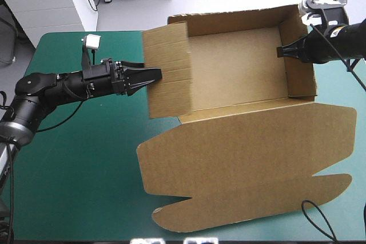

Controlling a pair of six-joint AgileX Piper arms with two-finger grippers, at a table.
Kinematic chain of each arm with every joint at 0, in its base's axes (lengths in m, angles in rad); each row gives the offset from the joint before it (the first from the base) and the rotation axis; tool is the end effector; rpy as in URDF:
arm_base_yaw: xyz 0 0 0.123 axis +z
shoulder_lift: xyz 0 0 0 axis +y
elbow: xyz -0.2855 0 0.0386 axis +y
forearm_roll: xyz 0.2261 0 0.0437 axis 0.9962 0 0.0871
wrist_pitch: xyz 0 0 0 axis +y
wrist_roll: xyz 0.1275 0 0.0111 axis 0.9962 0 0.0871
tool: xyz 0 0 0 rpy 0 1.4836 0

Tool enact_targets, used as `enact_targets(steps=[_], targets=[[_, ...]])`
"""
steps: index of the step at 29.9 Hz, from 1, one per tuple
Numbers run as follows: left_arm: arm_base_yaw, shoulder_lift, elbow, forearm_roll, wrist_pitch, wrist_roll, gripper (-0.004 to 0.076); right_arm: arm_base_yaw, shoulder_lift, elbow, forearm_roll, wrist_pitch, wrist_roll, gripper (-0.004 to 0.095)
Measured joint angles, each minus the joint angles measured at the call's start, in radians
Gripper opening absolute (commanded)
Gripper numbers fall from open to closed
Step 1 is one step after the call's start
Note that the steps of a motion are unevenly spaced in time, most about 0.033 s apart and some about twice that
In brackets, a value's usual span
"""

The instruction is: Fold the box

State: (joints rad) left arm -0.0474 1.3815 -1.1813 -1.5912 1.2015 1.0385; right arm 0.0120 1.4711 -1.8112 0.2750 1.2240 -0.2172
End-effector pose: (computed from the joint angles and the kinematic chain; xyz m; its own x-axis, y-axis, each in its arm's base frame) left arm 0.2546 -0.1316 0.4057 -0.5759 -0.1736 -0.7989 0.7539 0.2652 -0.6011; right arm 0.2957 0.0362 0.4401 -0.6777 -0.1254 -0.7245 -0.2766 0.9565 0.0932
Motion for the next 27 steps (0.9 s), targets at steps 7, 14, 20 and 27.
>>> enact_targets(steps=[7, 14, 20, 27], targets=[[0.0, 0.0, 0.0, -0.003, 0.0, 0.0, 0.0542, 0.0, 0.0, 0.0, 0.001, -0.001, 0.001, -0.0012], [-0.007, 0.0, -0.038, -0.002, 0.0, -0.015, 0.0542, 0.076, 0.0, 0.0, -0.084, -0.046, 0.066, -0.0012], [-0.011, 0.0, -0.142, 0.119, 0.004, -0.097, 0.0542, 0.155, 0.0, 0.0, -0.15, -0.093, 0.129, -0.0012], [-0.064, -0.001, -0.215, 0.327, -0.067, -0.245, 0.0541, 0.158, 0.0, 0.001, -0.15, -0.113, 0.159, -0.0012]])
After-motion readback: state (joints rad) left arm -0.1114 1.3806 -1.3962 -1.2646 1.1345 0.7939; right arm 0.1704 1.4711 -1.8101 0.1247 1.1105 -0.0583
